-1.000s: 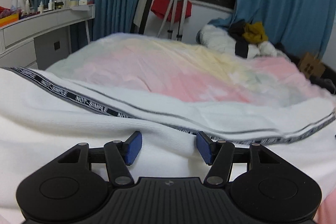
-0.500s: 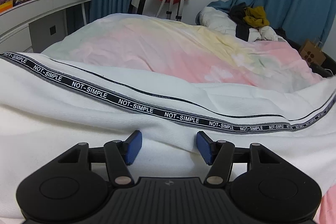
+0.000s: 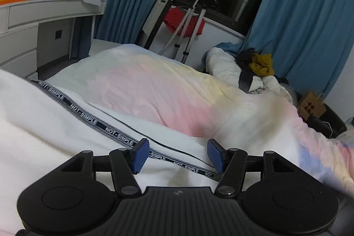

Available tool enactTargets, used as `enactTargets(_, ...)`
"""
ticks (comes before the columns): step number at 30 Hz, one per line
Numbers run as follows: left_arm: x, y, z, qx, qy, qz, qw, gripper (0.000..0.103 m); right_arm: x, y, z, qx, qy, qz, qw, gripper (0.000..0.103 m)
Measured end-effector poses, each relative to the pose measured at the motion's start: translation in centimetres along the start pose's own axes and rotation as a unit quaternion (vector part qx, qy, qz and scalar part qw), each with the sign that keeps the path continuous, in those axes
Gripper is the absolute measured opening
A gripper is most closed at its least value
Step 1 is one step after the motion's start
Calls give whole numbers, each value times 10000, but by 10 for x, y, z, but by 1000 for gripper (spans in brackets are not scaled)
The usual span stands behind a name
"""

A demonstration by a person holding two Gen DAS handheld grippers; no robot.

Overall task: Fold clothes
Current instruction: 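Grasp the white ribbed cuff with the right gripper and lift it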

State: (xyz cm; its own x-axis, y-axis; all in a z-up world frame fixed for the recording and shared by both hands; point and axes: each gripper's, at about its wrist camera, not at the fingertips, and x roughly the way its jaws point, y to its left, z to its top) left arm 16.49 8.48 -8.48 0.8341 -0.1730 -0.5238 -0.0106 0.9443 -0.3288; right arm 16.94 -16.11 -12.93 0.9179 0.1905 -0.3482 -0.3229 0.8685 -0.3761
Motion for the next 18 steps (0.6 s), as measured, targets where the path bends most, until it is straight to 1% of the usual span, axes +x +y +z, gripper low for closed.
enactTargets(1, 1, 2, 0, -39, 49, 9, 10000, 61, 7, 17, -12, -270, 270, 211, 9990, 13)
enactTargets(2, 2, 5, 0, -78, 98, 17, 9999, 61, 10, 30, -21, -496, 425, 234, 9976, 13)
enactTargets(3, 4, 7, 0, -148, 138, -14, 9998, 61, 10, 38, -28, -705, 420, 175, 9965, 13)
enactTargets(4, 4, 10, 0, -226, 160, -60, 9996, 61, 9, 39, -30, -757, 390, 153, 9963, 13)
enactTargets(5, 4, 13, 1, -300, 171, -111, 9993, 61, 7, 34, -27, -615, 377, 183, 9972, 13)
enactTargets(8, 3, 22, 2, -465, 157, -223, 9985, 61, -4, 14, -16, 29, 161, 331, 9993, 13)
enactTargets(14, 5, 26, -1, -459, 151, -198, 9986, 61, -1, 28, -13, -19, 236, 813, 9964, 14)
enactTargets(17, 3, 24, -5, -330, 118, -128, 9993, 61, 11, 29, -19, -135, 199, 889, 9958, 15)
enactTargets(18, 1, 24, -6, -311, 96, -111, 9994, 61, 10, 27, -17, -75, 194, 937, 9954, 16)
